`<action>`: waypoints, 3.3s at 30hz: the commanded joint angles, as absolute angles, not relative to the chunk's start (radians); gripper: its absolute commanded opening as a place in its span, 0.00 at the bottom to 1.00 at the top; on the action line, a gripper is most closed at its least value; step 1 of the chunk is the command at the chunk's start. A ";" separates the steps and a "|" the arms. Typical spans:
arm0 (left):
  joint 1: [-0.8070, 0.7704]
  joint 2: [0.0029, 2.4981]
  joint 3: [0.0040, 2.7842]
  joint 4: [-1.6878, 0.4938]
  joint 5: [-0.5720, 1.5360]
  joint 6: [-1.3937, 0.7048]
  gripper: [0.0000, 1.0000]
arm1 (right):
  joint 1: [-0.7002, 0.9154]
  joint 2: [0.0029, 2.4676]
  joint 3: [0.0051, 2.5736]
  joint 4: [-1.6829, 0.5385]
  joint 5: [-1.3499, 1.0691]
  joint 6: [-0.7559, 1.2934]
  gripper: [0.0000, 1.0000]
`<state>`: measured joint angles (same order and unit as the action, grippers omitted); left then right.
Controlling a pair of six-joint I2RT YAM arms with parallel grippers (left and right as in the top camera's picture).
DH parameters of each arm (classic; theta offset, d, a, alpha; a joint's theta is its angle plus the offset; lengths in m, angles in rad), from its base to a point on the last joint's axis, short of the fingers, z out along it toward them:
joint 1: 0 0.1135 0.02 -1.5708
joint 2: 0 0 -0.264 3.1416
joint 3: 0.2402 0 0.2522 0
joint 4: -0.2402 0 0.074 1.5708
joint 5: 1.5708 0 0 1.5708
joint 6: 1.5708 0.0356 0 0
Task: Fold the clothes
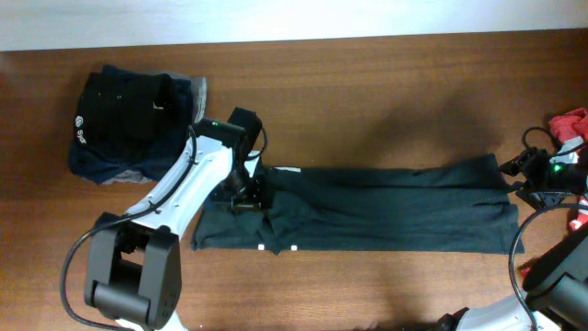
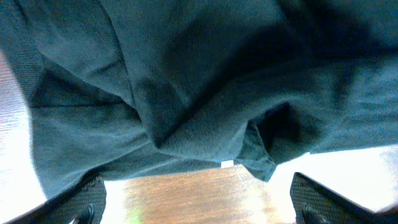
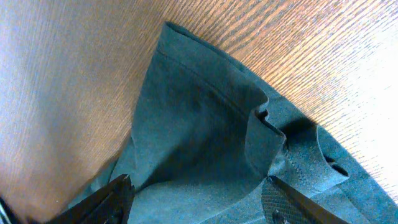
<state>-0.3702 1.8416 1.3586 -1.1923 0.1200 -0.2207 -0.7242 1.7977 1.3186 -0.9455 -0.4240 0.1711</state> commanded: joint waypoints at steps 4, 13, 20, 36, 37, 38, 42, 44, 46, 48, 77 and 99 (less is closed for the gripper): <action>-0.370 1.833 1.308 -1.129 0.142 -0.213 0.34 | -0.727 1.780 1.328 -0.946 -0.437 0.154 0.70; -0.371 1.833 1.306 -1.073 0.091 -0.192 0.39 | -0.727 1.780 1.328 -0.946 -0.438 0.158 0.70; -0.370 1.833 1.282 -1.045 0.089 -0.162 0.00 | -0.727 1.780 1.328 -0.946 -0.438 0.158 0.70; -0.230 1.784 1.297 -1.158 0.041 -0.093 0.00 | -0.748 1.781 1.328 -0.900 -0.157 0.318 0.88; -0.230 1.784 1.297 -1.160 0.041 -0.092 0.00 | -0.748 1.781 1.328 -0.892 -0.176 0.292 0.88; -0.230 1.784 1.297 -1.160 0.041 -0.092 0.01 | -0.748 1.781 1.328 -0.886 -0.197 0.278 0.89; -0.230 1.784 1.297 -1.160 0.041 -0.092 0.12 | -0.747 1.789 1.328 -0.897 -0.303 0.183 0.92; -0.230 1.784 1.297 -1.158 0.041 -0.092 0.11 | -0.747 1.791 1.328 -0.919 -0.281 0.184 0.93; -0.230 1.784 1.297 -1.156 0.041 -0.092 0.08 | -0.747 1.791 1.328 -0.944 -0.245 0.184 0.95; -0.230 1.784 1.297 -1.155 0.041 -0.093 0.08 | -0.747 1.791 1.328 -0.968 -0.239 0.184 0.96; -0.230 1.784 1.297 -1.160 0.064 -0.092 0.42 | -0.748 1.792 1.323 -0.965 -0.332 0.127 0.99; -0.159 1.765 1.935 -1.584 0.109 -0.054 0.74 | -0.793 2.100 1.299 -0.953 -0.287 -0.232 0.73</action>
